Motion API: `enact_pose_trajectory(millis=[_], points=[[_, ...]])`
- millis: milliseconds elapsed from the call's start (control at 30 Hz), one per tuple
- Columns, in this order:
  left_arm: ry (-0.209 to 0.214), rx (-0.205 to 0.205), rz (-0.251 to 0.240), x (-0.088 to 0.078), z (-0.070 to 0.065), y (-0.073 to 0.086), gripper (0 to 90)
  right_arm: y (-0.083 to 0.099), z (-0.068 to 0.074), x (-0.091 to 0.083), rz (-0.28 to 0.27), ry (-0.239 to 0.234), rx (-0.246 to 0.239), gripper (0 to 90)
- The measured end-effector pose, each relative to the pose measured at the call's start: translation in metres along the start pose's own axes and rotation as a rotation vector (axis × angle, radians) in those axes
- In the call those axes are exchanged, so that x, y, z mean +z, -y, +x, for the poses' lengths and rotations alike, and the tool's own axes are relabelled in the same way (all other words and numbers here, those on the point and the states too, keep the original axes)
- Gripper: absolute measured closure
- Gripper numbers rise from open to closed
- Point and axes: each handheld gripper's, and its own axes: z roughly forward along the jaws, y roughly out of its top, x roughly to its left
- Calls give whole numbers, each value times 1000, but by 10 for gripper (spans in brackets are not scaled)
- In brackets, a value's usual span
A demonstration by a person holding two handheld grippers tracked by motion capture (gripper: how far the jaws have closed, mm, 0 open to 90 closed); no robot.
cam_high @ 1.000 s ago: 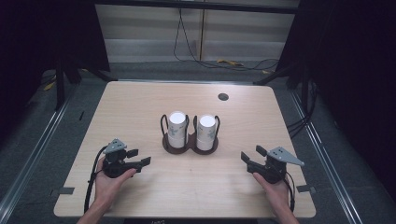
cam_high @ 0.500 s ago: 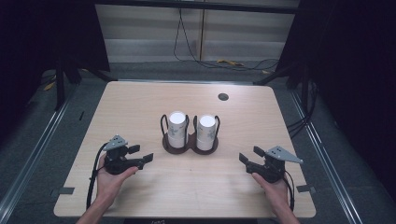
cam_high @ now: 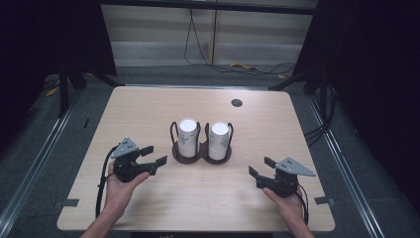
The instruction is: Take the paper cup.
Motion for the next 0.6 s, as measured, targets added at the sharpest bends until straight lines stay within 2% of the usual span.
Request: enact_pose_trajectory(millis=[33, 100, 133, 233, 300, 333, 367, 433, 467, 500, 533, 600], points=[[-24, -12, -4, -2, 0, -4, 330, 0, 0, 0, 0, 0, 0, 304], [-8, -21, -2, -3, 0, -8, 341, 0, 3, 1, 5, -6, -14, 304], [-15, -5, -6, -3, 0, -13, 362, 1, 4, 2, 9, -18, -22, 303], [-14, -14, -11, -2, 1, -17, 360, 1, 4, 4, 12, -26, -22, 304], [18, 7, 1, 1, 2, -27, 365, 1, 4, 6, 12, -31, -21, 303], [18, 7, 1, 1, 2, -27, 364, 0, 4, 6, 13, -31, -20, 304], [37, 13, -9, 1, 1, -33, 356, 0, 4, 6, 15, -28, -21, 304], [39, 26, -4, 2, 0, -37, 349, 0, 4, 6, 14, -29, -21, 303], [39, 35, -25, 3, -3, -41, 349, 0, 4, 6, 11, -31, -21, 304], [39, 35, -25, 3, -3, -41, 351, 0, 4, 6, 13, -33, -22, 303], [34, 66, -25, 5, -7, -46, 363, 0, 4, 6, 13, -33, -24, 303], [41, 69, -24, 6, -7, -48, 367, 0, 5, 6, 11, -31, -25, 304]])
